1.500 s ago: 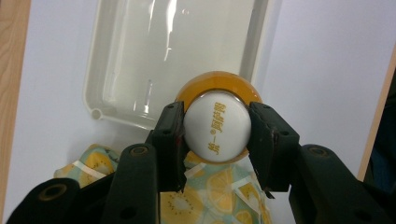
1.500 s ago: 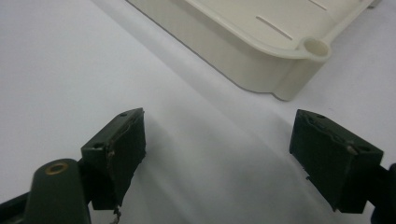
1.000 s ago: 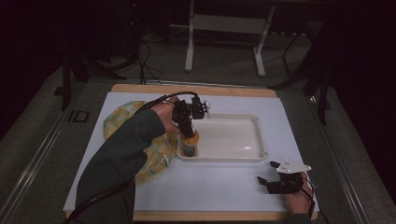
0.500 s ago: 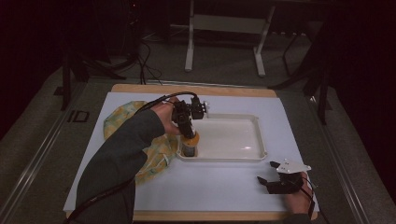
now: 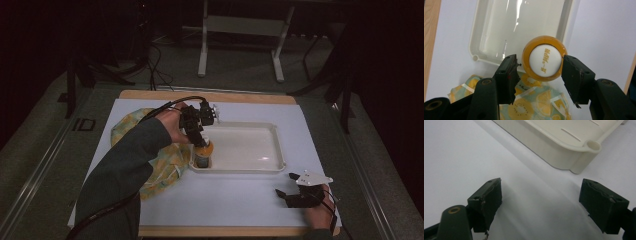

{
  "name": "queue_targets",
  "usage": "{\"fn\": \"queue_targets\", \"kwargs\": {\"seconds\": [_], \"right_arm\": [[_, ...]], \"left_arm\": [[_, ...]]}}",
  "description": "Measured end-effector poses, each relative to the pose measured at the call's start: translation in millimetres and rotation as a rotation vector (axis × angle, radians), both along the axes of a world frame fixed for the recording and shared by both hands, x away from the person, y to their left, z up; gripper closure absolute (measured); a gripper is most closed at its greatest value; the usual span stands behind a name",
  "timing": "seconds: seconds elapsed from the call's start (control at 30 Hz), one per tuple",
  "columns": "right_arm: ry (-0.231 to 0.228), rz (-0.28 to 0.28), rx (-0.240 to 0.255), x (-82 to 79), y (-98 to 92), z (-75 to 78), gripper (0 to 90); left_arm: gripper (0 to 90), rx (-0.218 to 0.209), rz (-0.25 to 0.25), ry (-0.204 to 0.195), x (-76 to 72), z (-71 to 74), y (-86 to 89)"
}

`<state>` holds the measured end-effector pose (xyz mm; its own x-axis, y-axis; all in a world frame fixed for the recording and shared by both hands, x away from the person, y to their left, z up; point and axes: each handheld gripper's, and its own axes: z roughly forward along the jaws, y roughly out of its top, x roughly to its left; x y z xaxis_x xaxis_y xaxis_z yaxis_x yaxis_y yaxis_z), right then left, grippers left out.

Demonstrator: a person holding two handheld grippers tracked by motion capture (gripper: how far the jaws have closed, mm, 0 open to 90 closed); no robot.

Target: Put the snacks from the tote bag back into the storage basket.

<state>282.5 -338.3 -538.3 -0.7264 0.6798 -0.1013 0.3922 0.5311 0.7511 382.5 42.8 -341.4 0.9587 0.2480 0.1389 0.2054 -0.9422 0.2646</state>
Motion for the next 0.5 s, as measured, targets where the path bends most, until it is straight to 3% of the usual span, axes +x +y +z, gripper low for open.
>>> {"fn": "queue_targets", "kwargs": {"seconds": [0.27,0.5], "right_arm": [[0.000,-0.001,0.000,0.0,0.0,0.0,18.0],[-0.003,-0.002,0.000,-0.2,0.2,-0.1,18.0]], "left_arm": [[44.9,-0.032,0.005,-0.014,-2.9,7.5,9.3],[44.5,-0.097,0.014,-0.039,-7.7,16.9,21.4]]}}
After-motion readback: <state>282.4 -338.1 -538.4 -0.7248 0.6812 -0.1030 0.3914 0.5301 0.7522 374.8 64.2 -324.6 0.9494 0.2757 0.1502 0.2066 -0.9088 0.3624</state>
